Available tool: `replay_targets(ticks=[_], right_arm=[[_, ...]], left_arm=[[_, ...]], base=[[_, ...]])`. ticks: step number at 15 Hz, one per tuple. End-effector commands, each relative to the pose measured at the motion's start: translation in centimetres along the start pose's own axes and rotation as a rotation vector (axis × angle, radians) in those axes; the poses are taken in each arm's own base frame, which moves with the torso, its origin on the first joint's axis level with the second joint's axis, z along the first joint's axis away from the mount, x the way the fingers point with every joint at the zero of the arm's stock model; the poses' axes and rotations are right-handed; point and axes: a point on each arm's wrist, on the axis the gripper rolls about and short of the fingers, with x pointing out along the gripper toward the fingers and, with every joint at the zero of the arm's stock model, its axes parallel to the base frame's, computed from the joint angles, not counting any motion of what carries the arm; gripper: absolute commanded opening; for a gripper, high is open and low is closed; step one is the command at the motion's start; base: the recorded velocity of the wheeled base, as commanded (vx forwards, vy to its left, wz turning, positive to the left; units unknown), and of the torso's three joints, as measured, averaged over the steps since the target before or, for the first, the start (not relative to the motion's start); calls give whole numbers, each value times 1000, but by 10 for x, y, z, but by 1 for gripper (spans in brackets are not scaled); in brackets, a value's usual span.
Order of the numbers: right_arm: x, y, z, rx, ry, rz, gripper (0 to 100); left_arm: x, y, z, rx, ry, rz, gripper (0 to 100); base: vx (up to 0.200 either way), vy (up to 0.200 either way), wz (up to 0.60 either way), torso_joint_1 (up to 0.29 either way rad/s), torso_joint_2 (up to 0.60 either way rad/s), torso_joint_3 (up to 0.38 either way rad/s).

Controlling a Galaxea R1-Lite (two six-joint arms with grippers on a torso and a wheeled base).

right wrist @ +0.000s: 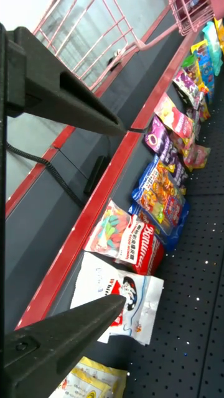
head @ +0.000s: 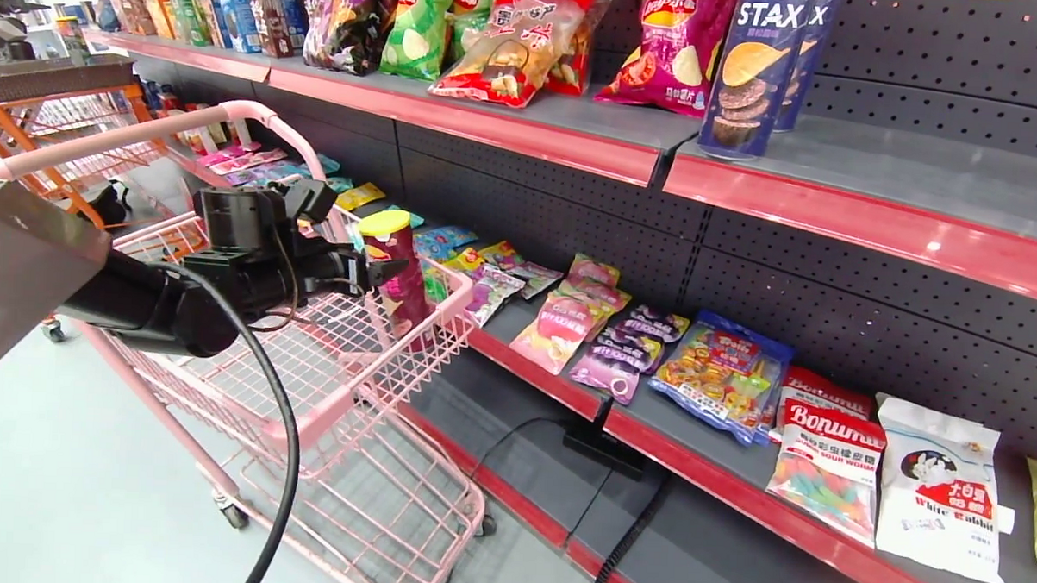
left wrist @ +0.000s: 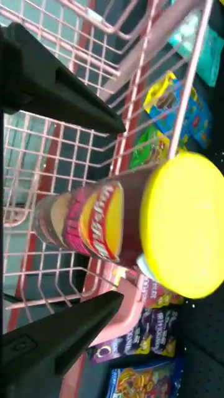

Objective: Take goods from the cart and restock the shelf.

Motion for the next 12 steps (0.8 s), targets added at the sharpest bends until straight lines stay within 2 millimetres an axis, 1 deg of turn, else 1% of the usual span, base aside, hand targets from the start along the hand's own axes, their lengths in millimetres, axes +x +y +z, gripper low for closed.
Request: replay_targets(ticks=[1, 5, 9, 10, 12], right_arm=[[0, 0, 0, -1, 0, -1, 100], [0, 0, 0, -1, 0, 0, 100], [0, 0, 0, -1, 0, 0, 100], [0, 0, 0, -1, 0, 0, 100], [0, 0, 0, -1, 0, 0, 100]], left_arm=[[11, -4, -7, -2, 12, -17, 100], [18, -1, -14, -3, 21, -5, 100], [19, -1, -14, -2, 18, -10, 100], [21, -1, -15, -3, 20, -10, 0], [20, -1, -16, -4, 24, -5, 0]], base=[[0, 0, 0, 0, 0, 0], [0, 0, 0, 0, 0, 0], [0, 0, 0, 0, 0, 0], [0, 0, 0, 0, 0, 0], [0, 0, 0, 0, 0, 0]])
